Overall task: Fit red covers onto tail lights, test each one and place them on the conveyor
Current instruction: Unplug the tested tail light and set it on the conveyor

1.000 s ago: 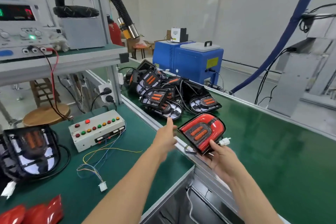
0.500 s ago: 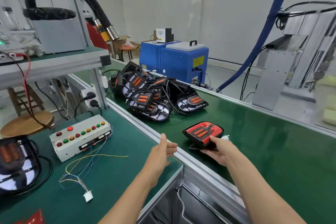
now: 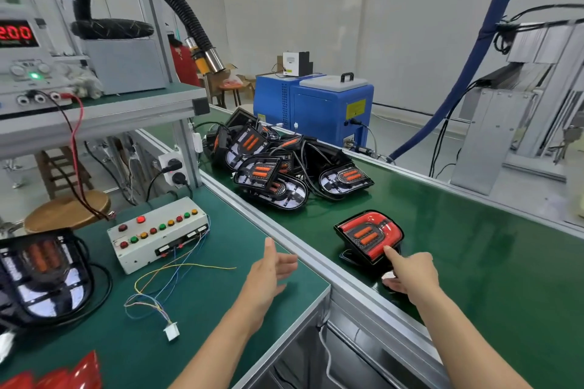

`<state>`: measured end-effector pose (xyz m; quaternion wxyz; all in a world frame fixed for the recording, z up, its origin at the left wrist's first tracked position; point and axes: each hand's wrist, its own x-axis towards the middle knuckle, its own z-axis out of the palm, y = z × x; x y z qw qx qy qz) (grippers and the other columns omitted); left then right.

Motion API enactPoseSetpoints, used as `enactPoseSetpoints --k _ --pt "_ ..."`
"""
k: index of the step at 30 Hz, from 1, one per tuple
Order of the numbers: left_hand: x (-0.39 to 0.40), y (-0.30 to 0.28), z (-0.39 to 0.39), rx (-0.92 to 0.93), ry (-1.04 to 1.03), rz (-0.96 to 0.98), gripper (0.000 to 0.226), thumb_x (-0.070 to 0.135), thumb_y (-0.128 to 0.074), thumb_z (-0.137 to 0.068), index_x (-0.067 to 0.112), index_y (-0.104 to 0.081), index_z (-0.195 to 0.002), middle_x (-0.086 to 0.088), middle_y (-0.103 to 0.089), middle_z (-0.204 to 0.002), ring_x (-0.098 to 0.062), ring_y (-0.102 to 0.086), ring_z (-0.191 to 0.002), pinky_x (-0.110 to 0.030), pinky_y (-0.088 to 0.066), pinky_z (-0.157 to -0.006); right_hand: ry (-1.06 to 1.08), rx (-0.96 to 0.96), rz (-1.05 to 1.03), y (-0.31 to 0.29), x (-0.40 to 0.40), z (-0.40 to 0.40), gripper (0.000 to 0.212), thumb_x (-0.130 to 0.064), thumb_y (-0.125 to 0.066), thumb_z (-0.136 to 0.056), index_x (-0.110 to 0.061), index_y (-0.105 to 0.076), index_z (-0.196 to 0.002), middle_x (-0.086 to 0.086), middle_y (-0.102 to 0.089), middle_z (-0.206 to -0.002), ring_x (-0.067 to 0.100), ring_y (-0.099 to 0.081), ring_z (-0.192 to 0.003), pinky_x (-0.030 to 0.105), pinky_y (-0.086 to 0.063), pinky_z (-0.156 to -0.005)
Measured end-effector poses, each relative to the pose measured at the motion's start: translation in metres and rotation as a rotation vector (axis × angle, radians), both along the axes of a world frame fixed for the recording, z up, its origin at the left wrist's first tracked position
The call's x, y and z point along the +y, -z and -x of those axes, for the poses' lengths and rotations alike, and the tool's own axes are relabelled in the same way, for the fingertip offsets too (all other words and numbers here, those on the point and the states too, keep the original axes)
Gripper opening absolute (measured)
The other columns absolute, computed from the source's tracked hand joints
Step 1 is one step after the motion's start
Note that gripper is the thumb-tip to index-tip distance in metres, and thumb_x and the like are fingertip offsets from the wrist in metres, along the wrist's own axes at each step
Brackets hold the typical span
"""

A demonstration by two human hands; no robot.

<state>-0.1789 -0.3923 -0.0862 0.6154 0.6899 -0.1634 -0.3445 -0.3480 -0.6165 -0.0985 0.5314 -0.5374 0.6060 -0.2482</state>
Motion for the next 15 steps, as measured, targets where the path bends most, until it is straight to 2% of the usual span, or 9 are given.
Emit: enactPoseSetpoints --k 2,3,5,6,7,9,10,12,15 --pt "0.004 0.001 -0.001 0.006 -0.013 -0.002 0.075 0.065 -0.018 -0.103 0.018 -0.076 -0.105 -0.001 -0.077 -0.109 -0.016 -0.067 -0.111 -0.039 -0.049 -0.103 0.041 0.030 0.055 -0.001 0.011 0.001 0.071 -0.042 -0.072 -0.090 -0.007 -0.032 -0.137 0.009 -0.058 -0.088 0.031 -0.074 -0.062 0.048 -0.063 -0.072" --pt "0.006 0.001 -0.001 0.007 -0.020 -0.003 0.075 0.064 -0.018 -0.103 0.018 -0.076 -0.104 -0.001 -0.077 -0.108 -0.016 -0.067 -0.111 -0.039 -0.049 -0.103 0.059 0.053 0.096 -0.001 0.018 0.001 0.081 -0.044 -0.070 -0.091 -0.007 -0.024 -0.147 0.010 -0.061 -0.092 0.035 -0.075 -0.079 0.052 -0.061 -0.082" --pt "0.012 0.001 -0.002 0.005 -0.029 -0.001 0.074 0.064 -0.018 -0.103 0.018 -0.076 -0.105 -0.001 -0.077 -0.109 -0.017 -0.067 -0.111 -0.038 -0.049 -0.103 0.116 0.072 0.216 -0.005 0.035 -0.001 0.088 -0.044 -0.064 -0.094 -0.010 -0.013 -0.156 0.015 -0.065 -0.116 0.042 -0.061 -0.118 0.055 -0.047 -0.103" --pt "0.015 0.001 -0.003 0.005 -0.036 0.000 0.074 0.063 -0.018 -0.104 0.017 -0.076 -0.105 -0.001 -0.076 -0.109 -0.017 -0.067 -0.111 -0.038 -0.049 -0.102 0.142 0.036 0.291 -0.008 0.045 -0.005 0.083 -0.042 -0.062 -0.095 -0.012 -0.014 -0.157 0.015 -0.065 -0.121 0.041 -0.056 -0.123 0.054 -0.042 -0.105" --pt "0.019 0.000 -0.005 0.005 -0.044 0.002 0.074 0.063 -0.018 -0.104 0.017 -0.076 -0.106 -0.002 -0.076 -0.109 -0.018 -0.067 -0.111 -0.038 -0.049 -0.102 0.147 -0.028 0.374 -0.014 0.058 -0.009 0.076 -0.040 -0.060 -0.096 -0.014 -0.020 -0.155 0.009 -0.067 -0.113 0.038 -0.058 -0.118 0.052 -0.042 -0.101" --pt "0.028 -0.003 -0.008 -0.001 -0.075 0.007 0.073 0.061 -0.019 -0.105 0.015 -0.076 -0.105 -0.002 -0.077 -0.108 -0.017 -0.068 -0.109 -0.038 -0.050 -0.102 0.055 -0.175 0.517 -0.026 0.089 -0.024 0.050 -0.036 -0.059 -0.096 -0.022 -0.044 -0.141 -0.005 -0.065 -0.090 0.017 -0.064 -0.093 0.040 -0.048 -0.082" --pt "0.034 -0.005 -0.010 -0.007 -0.103 0.008 0.072 0.060 -0.020 -0.105 0.015 -0.076 -0.104 -0.002 -0.078 -0.106 -0.017 -0.069 -0.107 -0.038 -0.051 -0.100 -0.042 -0.230 0.556 -0.030 0.106 -0.035 0.032 -0.035 -0.059 -0.096 -0.027 -0.056 -0.127 -0.009 -0.065 -0.083 0.005 -0.062 -0.084 0.032 -0.048 -0.076" --pt "0.047 -0.010 -0.014 -0.029 -0.179 0.006 0.067 0.057 -0.025 -0.107 0.014 -0.077 -0.101 -0.001 -0.080 -0.099 -0.017 -0.072 -0.101 -0.038 -0.053 -0.096 -0.293 -0.297 0.558 -0.033 0.140 -0.061 0.008 -0.036 -0.059 -0.096 -0.032 -0.065 -0.098 -0.014 -0.068 -0.079 -0.004 -0.060 -0.073 0.016 -0.045 -0.066" --pt "0.074 -0.019 -0.021 -0.125 -0.289 -0.010 0.053 0.047 -0.036 -0.109 0.015 -0.077 -0.095 0.001 -0.080 -0.090 -0.018 -0.074 -0.094 -0.038 -0.056 -0.087 -0.692 -0.279 0.515 -0.025 0.188 -0.107 0.017 -0.036 -0.060 -0.098 -0.030 -0.068 -0.085 -0.016 -0.069 -0.074 0.000 -0.061 -0.068 0.012 -0.044 -0.062"
